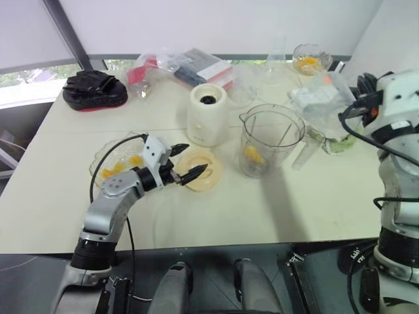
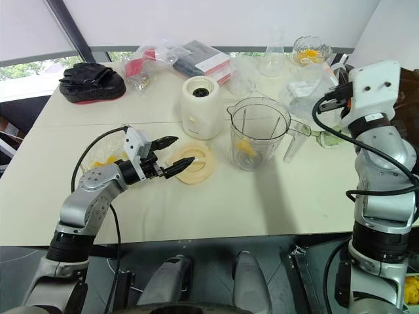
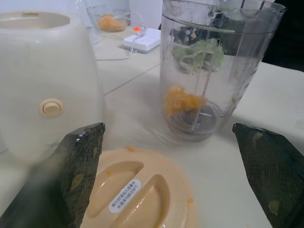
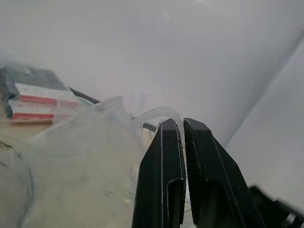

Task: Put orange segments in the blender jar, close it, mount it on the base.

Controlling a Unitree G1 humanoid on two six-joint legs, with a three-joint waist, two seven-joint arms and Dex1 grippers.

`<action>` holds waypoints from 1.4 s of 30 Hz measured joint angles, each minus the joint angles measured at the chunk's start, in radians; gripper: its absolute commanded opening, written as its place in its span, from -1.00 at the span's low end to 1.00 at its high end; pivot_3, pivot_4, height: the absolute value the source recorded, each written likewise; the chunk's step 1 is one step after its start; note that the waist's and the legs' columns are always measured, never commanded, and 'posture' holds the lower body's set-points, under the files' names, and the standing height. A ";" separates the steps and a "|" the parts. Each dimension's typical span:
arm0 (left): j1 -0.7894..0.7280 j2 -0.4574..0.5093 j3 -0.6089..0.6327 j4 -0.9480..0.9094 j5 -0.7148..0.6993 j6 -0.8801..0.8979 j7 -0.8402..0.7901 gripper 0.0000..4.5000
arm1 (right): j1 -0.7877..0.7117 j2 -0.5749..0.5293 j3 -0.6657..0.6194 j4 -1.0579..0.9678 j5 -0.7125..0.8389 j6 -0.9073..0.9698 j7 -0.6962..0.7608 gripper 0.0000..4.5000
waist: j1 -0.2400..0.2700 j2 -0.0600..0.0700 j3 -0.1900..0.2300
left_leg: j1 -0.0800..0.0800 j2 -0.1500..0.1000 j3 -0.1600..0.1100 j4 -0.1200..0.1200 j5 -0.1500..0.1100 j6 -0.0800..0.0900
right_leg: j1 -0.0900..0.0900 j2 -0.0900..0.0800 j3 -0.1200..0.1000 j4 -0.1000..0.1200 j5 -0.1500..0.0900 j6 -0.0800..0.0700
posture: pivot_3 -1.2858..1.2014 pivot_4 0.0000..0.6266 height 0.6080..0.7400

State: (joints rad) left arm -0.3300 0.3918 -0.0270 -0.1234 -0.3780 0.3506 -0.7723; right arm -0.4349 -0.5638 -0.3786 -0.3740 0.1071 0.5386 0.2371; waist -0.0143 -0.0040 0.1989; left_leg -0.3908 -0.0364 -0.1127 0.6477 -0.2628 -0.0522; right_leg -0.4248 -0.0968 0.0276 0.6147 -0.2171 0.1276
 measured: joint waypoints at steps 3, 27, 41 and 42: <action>-0.011 0.000 -0.010 0.006 0.003 -0.007 -0.012 1.00 | -0.025 0.066 -0.064 -0.021 0.080 0.086 -0.043 -0.93 | 0.001 0.000 0.000 | 0.000 0.000 0.000 0.000 0.000 0.000 | 0.000 0.000 0.000 0.000 0.000 0.000 | 0.03 -0.52 1.00; -0.068 0.011 -0.037 0.044 0.005 -0.011 -0.053 1.00 | -0.018 0.316 -0.439 0.143 0.443 -0.010 -0.328 -0.93 | -0.007 0.002 -0.001 | 0.002 0.000 0.000 0.000 0.000 0.000 | 0.000 0.000 0.000 0.004 0.000 0.000 | 0.03 -0.52 1.00; -0.067 0.037 -0.036 0.039 0.004 0.003 -0.054 1.00 | 0.070 0.349 -0.360 0.382 0.433 -0.268 -0.285 -0.93 | -0.006 0.003 -0.001 | 0.002 0.000 0.000 0.000 0.000 0.000 | 0.000 0.000 0.000 0.005 0.000 0.000 | 0.03 -0.52 1.00; -0.066 0.039 -0.036 0.038 0.004 0.009 -0.054 1.00 | 0.076 0.350 -0.354 0.396 0.433 -0.282 -0.282 -0.93 | -0.006 0.003 -0.001 | 0.002 0.000 0.000 0.000 0.000 0.000 | 0.000 0.000 0.000 0.005 0.000 0.000 | 0.03 -0.52 1.00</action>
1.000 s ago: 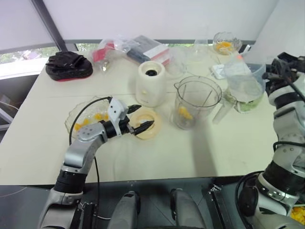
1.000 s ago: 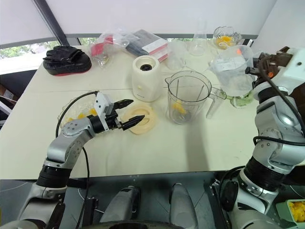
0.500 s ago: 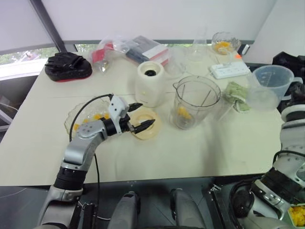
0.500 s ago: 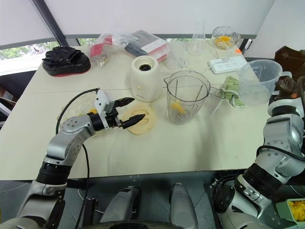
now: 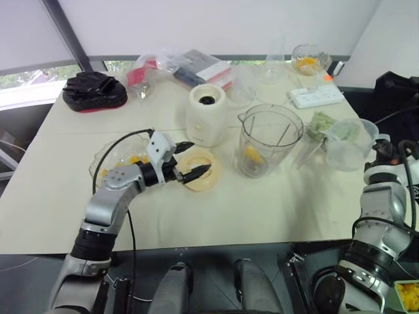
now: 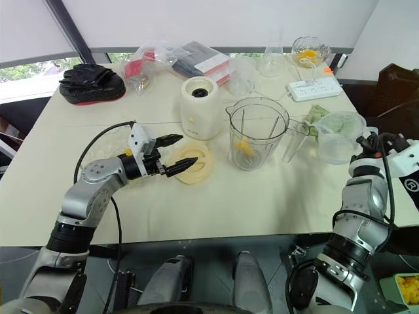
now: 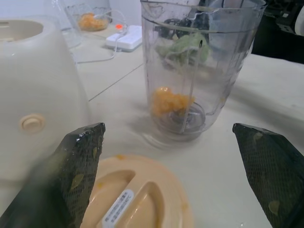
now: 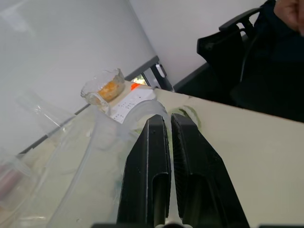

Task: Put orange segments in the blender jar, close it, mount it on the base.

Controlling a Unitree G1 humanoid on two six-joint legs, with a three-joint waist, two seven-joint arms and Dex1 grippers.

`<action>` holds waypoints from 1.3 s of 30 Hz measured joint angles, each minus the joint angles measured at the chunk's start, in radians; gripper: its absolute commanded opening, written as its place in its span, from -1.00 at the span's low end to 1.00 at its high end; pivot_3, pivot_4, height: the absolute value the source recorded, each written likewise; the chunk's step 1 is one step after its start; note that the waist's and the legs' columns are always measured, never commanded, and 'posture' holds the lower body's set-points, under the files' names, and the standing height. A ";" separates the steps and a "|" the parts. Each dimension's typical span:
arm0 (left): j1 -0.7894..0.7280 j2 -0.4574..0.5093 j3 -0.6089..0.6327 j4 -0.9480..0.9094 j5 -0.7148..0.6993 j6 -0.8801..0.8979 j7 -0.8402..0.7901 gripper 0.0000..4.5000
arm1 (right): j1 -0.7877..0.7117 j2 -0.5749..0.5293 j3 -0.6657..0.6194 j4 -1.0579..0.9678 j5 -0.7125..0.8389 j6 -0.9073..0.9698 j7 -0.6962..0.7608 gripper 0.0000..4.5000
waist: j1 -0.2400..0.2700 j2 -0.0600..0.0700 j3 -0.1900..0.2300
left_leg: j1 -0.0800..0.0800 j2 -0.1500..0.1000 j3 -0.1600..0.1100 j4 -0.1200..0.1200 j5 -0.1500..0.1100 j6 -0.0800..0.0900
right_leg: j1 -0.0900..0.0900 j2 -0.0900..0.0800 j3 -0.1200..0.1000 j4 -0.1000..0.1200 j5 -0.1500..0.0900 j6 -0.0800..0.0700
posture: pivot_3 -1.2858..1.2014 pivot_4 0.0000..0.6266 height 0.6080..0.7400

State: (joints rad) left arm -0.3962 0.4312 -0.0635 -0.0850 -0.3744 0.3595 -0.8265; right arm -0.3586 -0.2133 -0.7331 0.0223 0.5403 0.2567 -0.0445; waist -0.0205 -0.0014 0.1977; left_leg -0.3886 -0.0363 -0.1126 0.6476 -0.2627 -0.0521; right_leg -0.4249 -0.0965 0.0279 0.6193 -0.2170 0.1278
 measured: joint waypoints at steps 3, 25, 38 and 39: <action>0.002 0.000 0.000 -0.004 -0.001 0.005 0.000 1.00 | 0.012 0.001 0.010 0.034 0.000 -0.039 0.004 -0.93 | 0.000 0.000 0.000 | 0.000 0.000 0.000 0.000 0.000 0.000 | 0.000 0.000 0.000 0.000 0.000 0.000 | 0.03 -0.52 1.00; 0.003 0.015 -0.001 -0.015 -0.004 0.006 -0.008 1.00 | 0.149 0.016 0.031 0.191 -0.005 -0.193 0.011 -0.93 | -0.002 0.000 0.000 | 0.001 0.000 0.000 0.000 0.000 0.000 | 0.000 0.000 0.000 0.000 0.000 0.000 | 0.03 -0.52 1.00; 0.003 -0.004 -0.002 -0.015 -0.001 0.006 0.002 1.00 | 0.236 0.014 0.069 0.196 -0.038 -0.212 0.002 0.97 | -0.003 0.001 -0.001 | 0.001 0.000 0.000 0.000 0.000 0.000 | 0.000 0.000 0.001 0.000 0.000 0.000 | 0.03 -0.52 1.00; 0.003 -0.005 -0.002 -0.015 -0.001 0.006 0.002 1.00 | 0.269 0.019 0.087 0.158 -0.045 -0.202 0.001 0.97 | -0.002 0.001 -0.001 | 0.001 0.000 0.000 0.000 0.000 0.000 | 0.000 0.000 0.001 0.000 0.000 0.000 | 0.03 -0.52 1.00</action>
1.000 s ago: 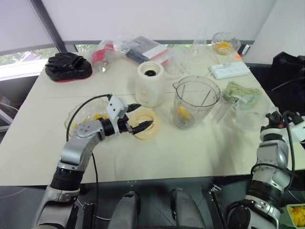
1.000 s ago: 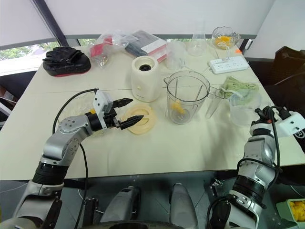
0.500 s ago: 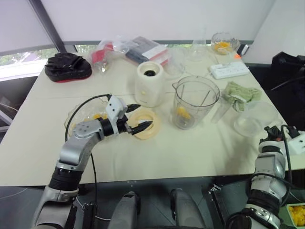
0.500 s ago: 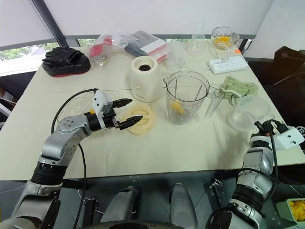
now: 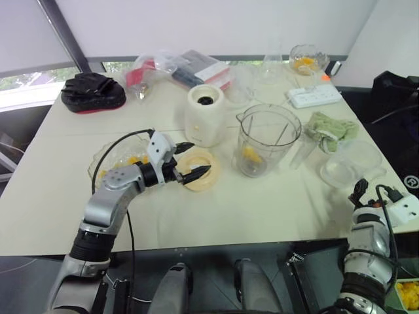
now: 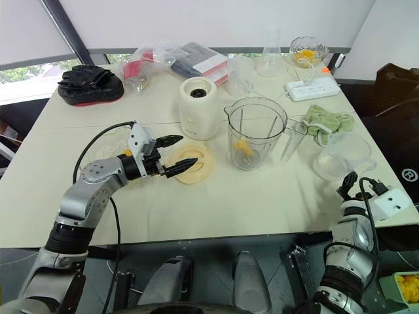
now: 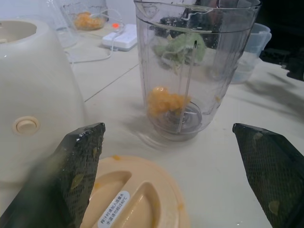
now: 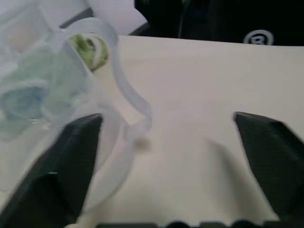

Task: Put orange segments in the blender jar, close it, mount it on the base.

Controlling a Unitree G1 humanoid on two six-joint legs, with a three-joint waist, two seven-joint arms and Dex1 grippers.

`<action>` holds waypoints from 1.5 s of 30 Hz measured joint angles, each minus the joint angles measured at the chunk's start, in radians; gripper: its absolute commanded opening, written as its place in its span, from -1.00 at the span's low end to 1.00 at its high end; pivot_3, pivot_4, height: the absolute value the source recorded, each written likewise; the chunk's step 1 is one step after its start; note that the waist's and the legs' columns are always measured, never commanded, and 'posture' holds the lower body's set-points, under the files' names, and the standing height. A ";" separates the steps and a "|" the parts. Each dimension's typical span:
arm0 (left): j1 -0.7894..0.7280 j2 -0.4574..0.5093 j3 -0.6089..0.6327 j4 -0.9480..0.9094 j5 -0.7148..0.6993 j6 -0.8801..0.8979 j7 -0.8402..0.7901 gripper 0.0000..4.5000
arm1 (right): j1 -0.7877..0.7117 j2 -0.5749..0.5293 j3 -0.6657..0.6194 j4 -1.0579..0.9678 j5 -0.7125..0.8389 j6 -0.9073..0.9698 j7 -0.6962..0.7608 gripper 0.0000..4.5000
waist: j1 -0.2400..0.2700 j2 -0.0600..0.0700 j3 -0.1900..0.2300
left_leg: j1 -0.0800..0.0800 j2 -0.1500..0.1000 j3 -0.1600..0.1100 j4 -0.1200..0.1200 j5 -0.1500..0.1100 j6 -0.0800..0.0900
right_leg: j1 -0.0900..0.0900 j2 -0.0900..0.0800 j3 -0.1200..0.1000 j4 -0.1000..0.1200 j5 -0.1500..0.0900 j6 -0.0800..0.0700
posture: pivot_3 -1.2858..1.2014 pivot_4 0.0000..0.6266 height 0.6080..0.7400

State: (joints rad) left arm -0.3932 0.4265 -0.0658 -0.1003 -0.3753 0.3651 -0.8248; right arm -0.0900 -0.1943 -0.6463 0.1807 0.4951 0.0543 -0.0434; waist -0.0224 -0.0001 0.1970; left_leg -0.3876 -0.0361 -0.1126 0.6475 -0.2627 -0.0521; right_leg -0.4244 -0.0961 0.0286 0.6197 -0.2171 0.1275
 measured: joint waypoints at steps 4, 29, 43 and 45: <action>-0.001 0.004 0.000 0.002 0.000 0.000 -0.006 1.00 | 0.109 0.002 0.054 -0.173 -0.003 0.085 -0.009 0.97 | 0.002 0.001 0.000 | 0.000 0.000 0.000 0.000 0.000 0.000 | 0.000 0.000 0.000 0.000 0.000 0.000 | 0.03 -0.52 1.00; -0.665 -0.012 -0.234 1.113 0.318 -0.370 -0.524 1.00 | 0.130 -0.730 0.212 -1.013 0.376 0.865 0.400 0.97 | 0.012 -0.011 0.004 | -0.005 0.000 -0.002 0.002 0.000 0.001 | 0.002 0.000 -0.003 -0.007 0.000 0.001 | 0.03 -0.52 1.00; -0.756 -0.088 -0.233 1.381 0.509 -0.522 -0.478 0.16 | 0.078 -0.727 0.279 -1.141 0.507 0.940 0.234 1.00 | 0.013 -0.013 0.005 | -0.005 0.000 -0.002 0.003 0.000 0.001 | 0.002 0.000 -0.003 -0.005 0.000 0.002 | 0.03 -0.52 1.00; -0.759 -0.094 -0.231 1.386 0.517 -0.524 -0.473 0.16 | 0.082 -0.727 0.279 -1.141 0.511 0.940 0.224 1.00 | 0.013 -0.013 0.005 | -0.005 -0.001 -0.002 0.003 0.000 0.001 | 0.002 0.000 -0.003 -0.005 0.000 0.002 | 0.03 -0.52 1.00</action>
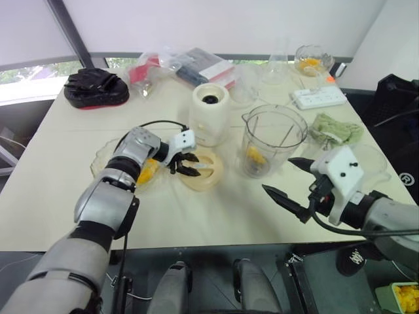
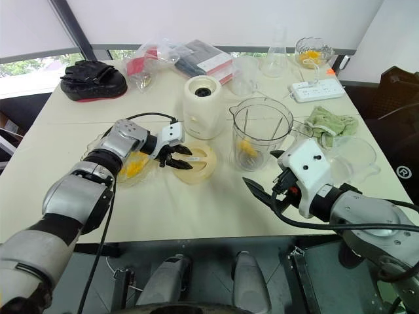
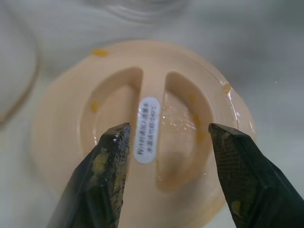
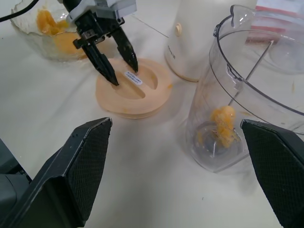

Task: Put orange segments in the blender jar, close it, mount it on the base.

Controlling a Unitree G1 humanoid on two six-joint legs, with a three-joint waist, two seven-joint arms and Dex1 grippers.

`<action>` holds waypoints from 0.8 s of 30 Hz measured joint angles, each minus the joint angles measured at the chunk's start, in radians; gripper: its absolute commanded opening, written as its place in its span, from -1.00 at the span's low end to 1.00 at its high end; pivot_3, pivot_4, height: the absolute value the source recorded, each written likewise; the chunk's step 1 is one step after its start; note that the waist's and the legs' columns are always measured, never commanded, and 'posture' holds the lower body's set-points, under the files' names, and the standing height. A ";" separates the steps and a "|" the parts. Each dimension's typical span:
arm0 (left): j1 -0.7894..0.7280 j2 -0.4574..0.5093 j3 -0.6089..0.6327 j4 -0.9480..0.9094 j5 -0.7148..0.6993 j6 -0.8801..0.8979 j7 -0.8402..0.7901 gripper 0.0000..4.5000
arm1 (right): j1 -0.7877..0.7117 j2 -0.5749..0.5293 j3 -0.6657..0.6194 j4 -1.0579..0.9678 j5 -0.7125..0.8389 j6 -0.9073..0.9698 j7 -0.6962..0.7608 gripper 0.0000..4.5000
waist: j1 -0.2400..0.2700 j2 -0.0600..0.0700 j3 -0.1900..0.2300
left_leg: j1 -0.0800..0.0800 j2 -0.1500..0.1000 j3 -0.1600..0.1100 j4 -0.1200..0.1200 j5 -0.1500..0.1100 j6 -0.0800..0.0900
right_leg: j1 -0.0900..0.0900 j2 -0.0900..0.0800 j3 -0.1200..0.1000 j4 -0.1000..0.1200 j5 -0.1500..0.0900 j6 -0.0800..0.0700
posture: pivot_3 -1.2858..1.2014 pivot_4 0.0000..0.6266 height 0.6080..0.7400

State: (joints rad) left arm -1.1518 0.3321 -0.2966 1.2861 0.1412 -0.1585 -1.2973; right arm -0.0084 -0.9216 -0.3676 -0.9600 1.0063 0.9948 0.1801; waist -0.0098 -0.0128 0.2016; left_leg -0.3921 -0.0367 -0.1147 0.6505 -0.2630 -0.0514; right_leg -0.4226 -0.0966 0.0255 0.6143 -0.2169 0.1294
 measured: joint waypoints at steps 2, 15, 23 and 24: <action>0.000 -0.013 0.000 0.009 0.009 -0.001 0.019 0.16 | 0.000 0.000 0.000 -0.001 0.006 0.000 -0.017 1.00 | 0.000 0.000 0.000 | 0.000 0.000 0.000 0.000 0.000 0.000 | 0.000 0.000 0.000 0.000 0.000 0.001 | 0.03 -0.52 1.00; 0.010 -0.069 -0.005 0.043 0.109 -0.007 0.196 0.16 | 0.001 -0.001 0.002 -0.009 0.019 0.000 -0.056 1.00 | 0.000 0.000 -0.001 | 0.001 0.000 0.000 0.000 0.000 0.000 | 0.000 0.000 0.000 0.001 0.001 0.001 | 0.03 -0.52 1.00; 0.020 -0.091 -0.006 0.041 0.155 0.003 0.266 -0.45 | 0.022 -0.003 -0.016 -0.011 0.018 0.000 -0.072 1.00 | 0.001 -0.002 -0.004 | 0.012 0.000 0.000 0.000 0.000 0.000 | 0.013 0.000 0.000 0.000 0.000 0.001 | 0.03 -0.52 1.00; 0.022 -0.095 -0.006 0.040 0.156 0.003 0.265 -0.63 | 0.031 -0.003 -0.024 -0.012 0.017 0.000 -0.077 1.00 | 0.002 -0.003 -0.004 | 0.016 0.000 0.000 0.000 0.000 0.000 | 0.017 0.000 0.000 -0.001 -0.001 0.003 | 0.03 -0.52 1.00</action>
State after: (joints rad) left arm -1.1302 0.2371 -0.3027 1.3264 0.2977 -0.1555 -1.0325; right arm 0.0227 -0.9249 -0.3915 -0.9721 1.0229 0.9950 0.1034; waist -0.0081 -0.0155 0.1977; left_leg -0.3759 -0.0365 -0.1148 0.6503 -0.2631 -0.0515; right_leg -0.4059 -0.0966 0.0255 0.6134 -0.2176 0.1321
